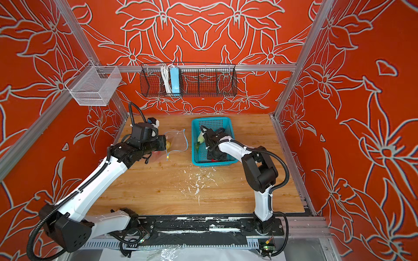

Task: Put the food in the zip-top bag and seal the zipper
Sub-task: 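Lower the open right gripper around the red apple in the basket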

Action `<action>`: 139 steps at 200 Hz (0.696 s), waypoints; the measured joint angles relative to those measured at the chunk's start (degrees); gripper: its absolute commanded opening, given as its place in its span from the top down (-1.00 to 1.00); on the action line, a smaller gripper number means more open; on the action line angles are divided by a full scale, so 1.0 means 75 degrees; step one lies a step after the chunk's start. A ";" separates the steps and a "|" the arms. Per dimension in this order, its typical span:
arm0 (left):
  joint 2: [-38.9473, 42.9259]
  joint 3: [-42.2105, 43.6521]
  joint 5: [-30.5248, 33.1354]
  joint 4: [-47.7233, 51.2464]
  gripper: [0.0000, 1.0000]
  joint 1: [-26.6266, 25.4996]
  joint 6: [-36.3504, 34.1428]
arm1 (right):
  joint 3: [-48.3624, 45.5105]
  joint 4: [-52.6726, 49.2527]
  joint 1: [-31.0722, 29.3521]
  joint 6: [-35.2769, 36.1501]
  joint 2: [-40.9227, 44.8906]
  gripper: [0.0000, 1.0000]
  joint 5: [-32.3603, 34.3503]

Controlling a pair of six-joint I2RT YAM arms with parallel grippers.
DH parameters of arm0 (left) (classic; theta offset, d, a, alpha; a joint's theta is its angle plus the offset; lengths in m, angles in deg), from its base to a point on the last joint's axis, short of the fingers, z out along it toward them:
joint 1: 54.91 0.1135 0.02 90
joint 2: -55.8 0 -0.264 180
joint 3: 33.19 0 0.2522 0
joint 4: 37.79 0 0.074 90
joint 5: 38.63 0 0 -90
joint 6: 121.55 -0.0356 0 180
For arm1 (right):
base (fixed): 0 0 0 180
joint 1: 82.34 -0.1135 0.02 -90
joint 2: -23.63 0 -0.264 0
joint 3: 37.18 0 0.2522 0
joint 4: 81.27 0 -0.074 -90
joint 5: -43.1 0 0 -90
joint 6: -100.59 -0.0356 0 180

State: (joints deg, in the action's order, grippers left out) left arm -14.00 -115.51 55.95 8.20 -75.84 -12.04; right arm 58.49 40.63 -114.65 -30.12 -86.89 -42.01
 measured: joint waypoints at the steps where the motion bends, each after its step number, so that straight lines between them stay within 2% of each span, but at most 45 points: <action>1: 0.0000 0.0000 0.0000 0.0000 1.00 0.0000 0.0003 | 0.0000 0.0000 0.0000 0.0000 0.0000 -0.10 0.0000; 20: 0.0000 0.0000 0.0000 0.0000 1.00 0.0000 0.0000 | 0.0000 0.0009 0.0000 0.0000 0.0000 -0.03 -0.0058; 139: 0.0000 0.0000 0.0000 0.0000 1.00 0.0000 0.0000 | -0.0175 0.0437 0.0000 -0.0006 0.0420 0.06 -0.0207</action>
State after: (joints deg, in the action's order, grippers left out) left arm -14.00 -115.51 55.95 8.20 -75.84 -12.04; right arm 57.18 43.91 -114.65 -30.17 -83.74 -43.56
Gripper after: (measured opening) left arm 0.049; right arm 0.621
